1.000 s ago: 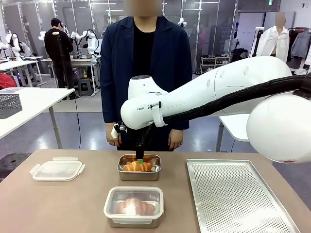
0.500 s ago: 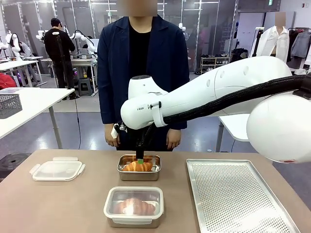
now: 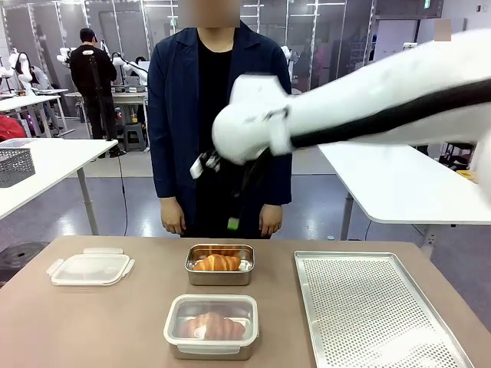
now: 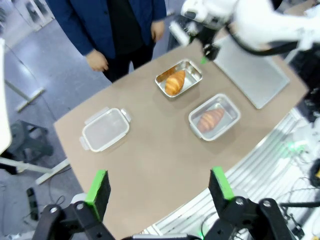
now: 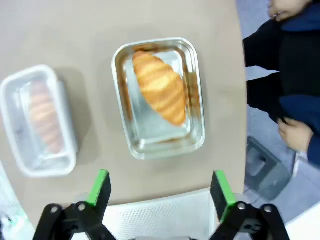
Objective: Place the bread into the airtight container.
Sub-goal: Pick up a Butter Roll and place it into an empty Airtight Container.
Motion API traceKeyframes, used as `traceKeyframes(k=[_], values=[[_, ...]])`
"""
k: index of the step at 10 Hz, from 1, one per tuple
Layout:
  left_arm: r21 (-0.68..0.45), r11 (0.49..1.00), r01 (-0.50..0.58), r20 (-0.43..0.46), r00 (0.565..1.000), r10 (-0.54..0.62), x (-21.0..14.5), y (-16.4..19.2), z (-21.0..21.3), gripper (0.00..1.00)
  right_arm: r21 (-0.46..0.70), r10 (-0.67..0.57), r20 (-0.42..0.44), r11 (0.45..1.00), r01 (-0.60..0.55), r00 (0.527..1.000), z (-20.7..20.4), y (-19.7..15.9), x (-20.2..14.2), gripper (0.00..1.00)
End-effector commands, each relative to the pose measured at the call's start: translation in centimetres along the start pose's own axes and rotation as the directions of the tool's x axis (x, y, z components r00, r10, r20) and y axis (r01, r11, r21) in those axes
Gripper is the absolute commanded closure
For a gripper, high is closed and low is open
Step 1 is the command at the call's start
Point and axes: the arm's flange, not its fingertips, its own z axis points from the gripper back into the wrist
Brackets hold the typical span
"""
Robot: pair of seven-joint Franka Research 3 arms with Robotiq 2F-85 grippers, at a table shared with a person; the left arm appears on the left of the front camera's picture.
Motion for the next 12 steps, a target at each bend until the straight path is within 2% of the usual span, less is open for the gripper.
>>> traceKeyframes(k=[1,2,4,5,6,7,10,11,12], values=[[-0.006,1.000,0.014,-0.003,1.000,-0.014,0.0,0.1,0.1,0.00,0.014,-0.127,0.099,0.992,0.126,0.987,5.1,4.2,-9.5,0.00],[-0.006,1.000,0.014,-0.003,1.000,-0.014,0.0,0.1,0.1,0.00,0.041,-0.182,0.109,0.983,0.178,0.977,7.3,4.8,-13.7,0.00],[-0.006,1.000,0.014,-0.003,1.000,-0.014,0.0,0.1,0.1,0.00,0.064,-0.358,0.140,0.934,0.352,0.923,13.1,7.2,-22.5,0.00],[-0.006,1.000,0.014,-0.003,1.000,-0.014,0.0,0.1,0.1,0.00,0.055,-0.471,0.137,0.882,0.468,0.871,16.3,9.1,-26.3,0.00],[-0.006,1.000,0.014,-0.003,1.000,-0.014,0.0,0.1,0.1,0.00,0.040,-0.556,0.122,0.830,0.556,0.822,19.0,10.9,-28.5,0.00],[-0.006,1.000,0.014,-0.003,1.000,-0.014,0.0,0.1,0.1,0.00,0.021,-0.616,0.102,0.786,0.618,0.781,21.7,12.6,-29.9,0.00],[-0.006,1.000,0.014,-0.003,1.000,-0.014,0.0,0.1,0.1,0.00,-0.021,-0.695,0.042,0.717,0.696,0.718,29.4,16.6,-31.6,0.00],[-0.006,1.000,0.014,-0.003,1.000,-0.014,0.0,0.1,0.1,0.00,-0.050,-0.727,0.073,0.681,0.730,0.683,31.8,17.8,-32.2,0.00],[-0.006,1.000,0.014,-0.003,1.000,-0.014,0.0,0.1,0.1,0.00,-0.086,-0.731,0.123,0.665,0.741,0.671,34.1,19.0,-32.6,0.00]])
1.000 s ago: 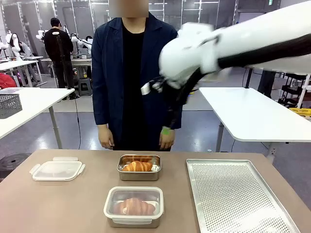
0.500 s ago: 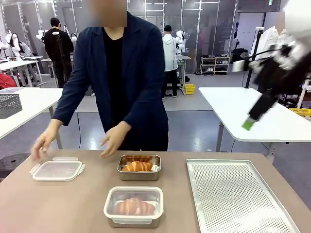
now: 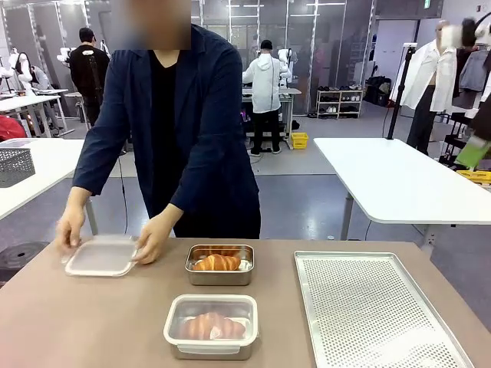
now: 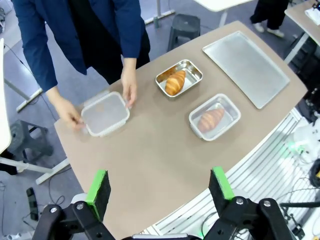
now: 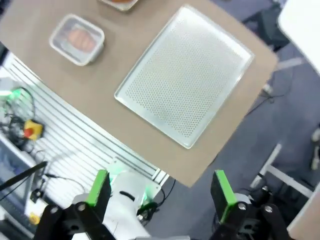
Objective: Place the bread into the airtight container.
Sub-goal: Pick up a Butter Roll and place it into an empty Airtight Container.
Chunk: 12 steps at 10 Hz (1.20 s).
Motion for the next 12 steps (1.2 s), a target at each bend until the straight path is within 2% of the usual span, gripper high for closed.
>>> traceKeyframes(k=[1,3,4,5,12], values=[[-0.007,1.000,0.015,-0.002,1.000,-0.015,0.0,0.0,0.1,0.00,-0.057,-0.054,0.077,0.997,0.059,0.996,3.3,0.6,-0.6,0.00],[-0.007,1.000,0.015,-0.002,1.000,-0.015,0.0,0.0,0.1,0.00,-0.084,-0.083,0.126,0.992,0.094,0.989,5.3,1.4,-1.0,0.00],[-0.007,1.000,0.015,-0.002,1.000,-0.015,0.0,0.0,0.1,0.00,-0.072,-0.089,0.133,0.993,0.099,0.987,4.9,1.6,-0.7,0.00],[-0.007,1.000,0.015,-0.002,1.000,-0.015,0.0,0.0,0.1,0.00,-0.059,-0.043,0.116,0.997,0.050,0.992,5.9,1.3,-1.4,0.00],[-0.007,1.000,0.015,-0.002,1.000,-0.015,0.0,0.0,0.1,0.00,-0.059,-0.043,0.116,0.997,0.050,0.992,5.9,1.3,-1.4,0.00]])
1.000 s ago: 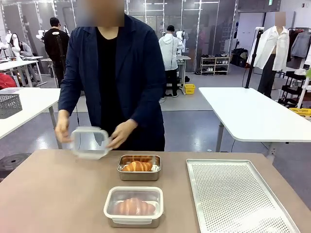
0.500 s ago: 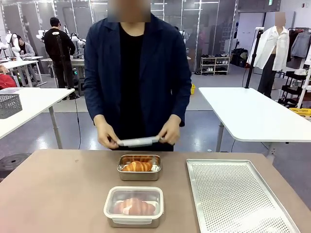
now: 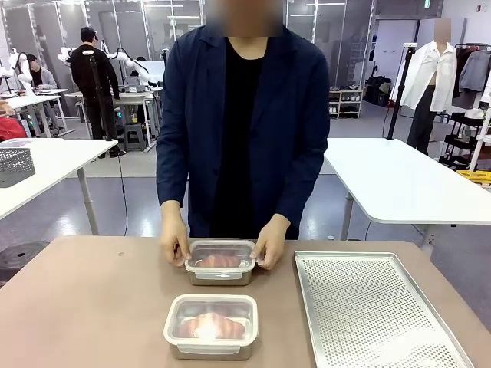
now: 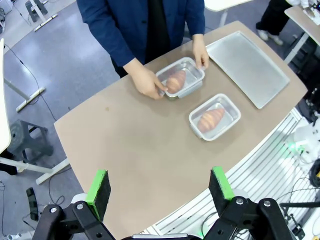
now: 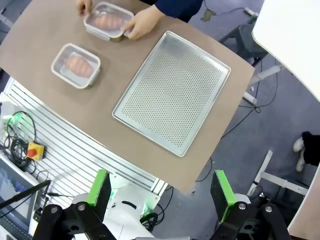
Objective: Place the bread into the airtight container.
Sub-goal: Pick up a Butter Roll and place it into an empty Airtight Container.
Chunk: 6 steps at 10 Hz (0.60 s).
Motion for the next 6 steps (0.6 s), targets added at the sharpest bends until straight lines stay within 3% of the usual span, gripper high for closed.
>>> traceKeyframes(k=[1,6], values=[[-0.007,1.000,0.015,-0.003,1.000,-0.015,-0.03,0.05,0.06,0.00,-0.003,0.000,-0.009,1.000,0.000,1.000,-0.07,-0.25,-0.15,0.00],[-0.007,1.000,0.015,-0.003,1.000,-0.015,-0.03,0.05,0.06,0.00,-0.003,0.000,-0.009,1.000,0.000,1.000,-0.07,-0.25,-0.15,0.00]])
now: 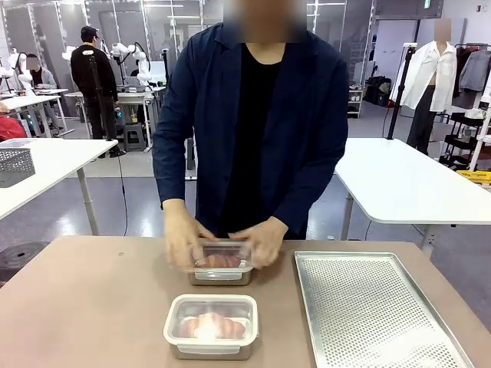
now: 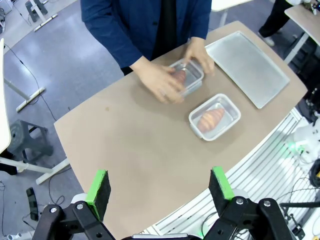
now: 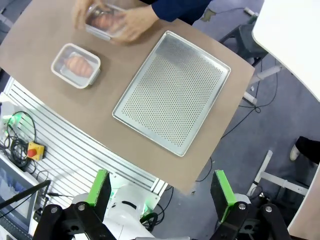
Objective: Place the bread into the airtight container.
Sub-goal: Pick up a Butter Roll and place it into an empty Airtight Container.
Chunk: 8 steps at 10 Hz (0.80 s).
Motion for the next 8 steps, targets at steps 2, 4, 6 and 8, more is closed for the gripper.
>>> traceKeyframes(k=[2,4,6,8], values=[[-0.007,1.000,0.015,-0.003,1.000,-0.015,-0.03,0.05,0.06,0.00,-0.003,0.000,-0.009,1.000,0.000,1.000,-0.07,-0.25,-0.14,0.00],[-0.007,1.000,0.015,-0.003,1.000,-0.015,-0.03,0.05,0.06,0.00,-0.003,0.000,-0.009,1.000,0.000,1.000,-0.07,-0.25,-0.14,0.00],[-0.007,1.000,0.015,-0.003,1.000,-0.015,-0.03,0.05,0.06,0.00,-0.003,0.000,-0.009,1.000,0.000,1.000,-0.07,-0.25,-0.14,0.00],[-0.007,1.000,0.015,-0.003,1.000,-0.015,-0.03,0.05,0.06,0.00,-0.003,0.000,-0.009,1.000,0.000,1.000,-0.07,-0.25,-0.14,0.00]])
